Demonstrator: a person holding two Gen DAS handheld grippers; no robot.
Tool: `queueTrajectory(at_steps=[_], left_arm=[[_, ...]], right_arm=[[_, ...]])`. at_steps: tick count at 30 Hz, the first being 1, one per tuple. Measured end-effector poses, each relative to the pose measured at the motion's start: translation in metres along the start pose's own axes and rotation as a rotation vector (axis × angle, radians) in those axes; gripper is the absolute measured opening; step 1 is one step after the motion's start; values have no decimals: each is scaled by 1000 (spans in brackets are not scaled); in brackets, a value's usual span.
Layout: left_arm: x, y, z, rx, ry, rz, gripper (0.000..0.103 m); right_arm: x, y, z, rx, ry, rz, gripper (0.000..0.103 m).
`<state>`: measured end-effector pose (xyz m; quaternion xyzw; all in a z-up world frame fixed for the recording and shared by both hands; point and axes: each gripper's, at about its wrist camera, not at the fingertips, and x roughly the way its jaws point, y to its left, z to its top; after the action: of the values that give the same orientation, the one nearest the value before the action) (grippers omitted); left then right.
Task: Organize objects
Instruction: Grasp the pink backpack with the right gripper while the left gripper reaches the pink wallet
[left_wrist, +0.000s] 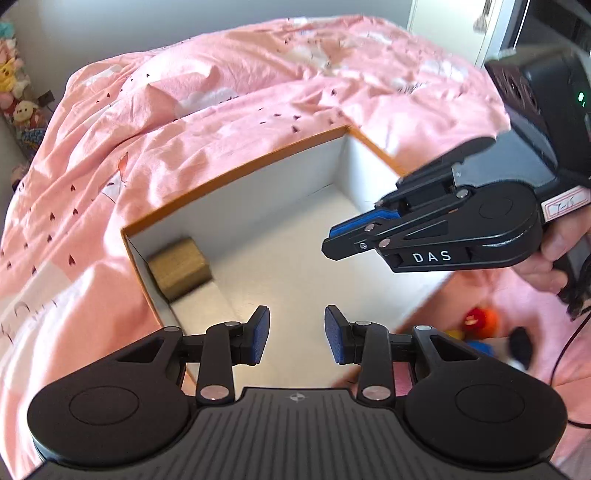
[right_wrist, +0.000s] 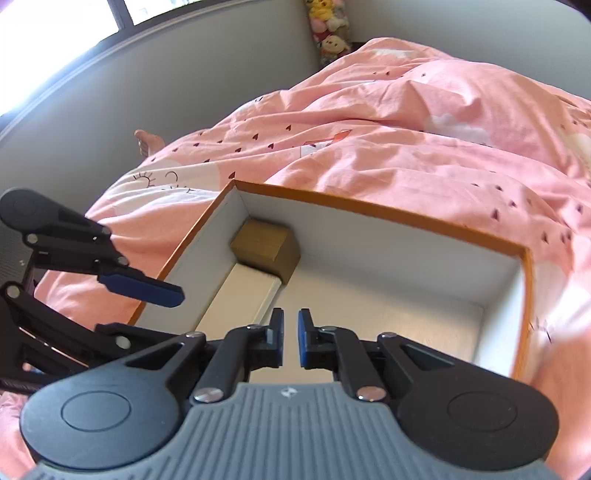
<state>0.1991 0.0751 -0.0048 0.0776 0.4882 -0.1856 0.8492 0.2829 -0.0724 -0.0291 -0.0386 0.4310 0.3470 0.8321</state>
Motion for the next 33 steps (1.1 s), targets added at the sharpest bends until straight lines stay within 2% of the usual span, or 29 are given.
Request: queueTrajectory(at_steps=[1, 3, 8, 11, 13, 17, 21, 27, 31, 33], left_arm=[[-7, -17, -4, -11, -12, -17, 42], [-28, -19, -25, -35, -25, -48, 42], [-33, -49, -68, -78, -10, -106, 42], [-32, -61, -89, -131, 37, -118, 42], [-27, -66, -100, -213, 100, -117, 42], [-20, -70, -116, -300, 161, -127, 42], [-8, -78, -120, -288, 233, -87, 42], [-3, -86, -127, -297, 254, -44, 42], [-3, -89, -130, -288, 253, -24, 42], [-5, -88, -133, -292, 252, -21, 43]], right_arm=[[-9, 1, -7, 15, -2, 3, 10], [-28, 1, -26, 57, -8, 25, 10], [-59, 7, -72, 115, -11, 1, 11], [-74, 11, -98, 146, -4, -26, 11], [-81, 17, -111, 146, 8, -20, 11], [-84, 42, -126, 42, 42, 1, 11], [-77, 69, -133, -107, 120, 37, 11], [-66, 101, -136, -356, 230, 41, 13], [-57, 115, -135, -492, 298, 33, 35], [-52, 120, -136, -567, 334, 33, 40]])
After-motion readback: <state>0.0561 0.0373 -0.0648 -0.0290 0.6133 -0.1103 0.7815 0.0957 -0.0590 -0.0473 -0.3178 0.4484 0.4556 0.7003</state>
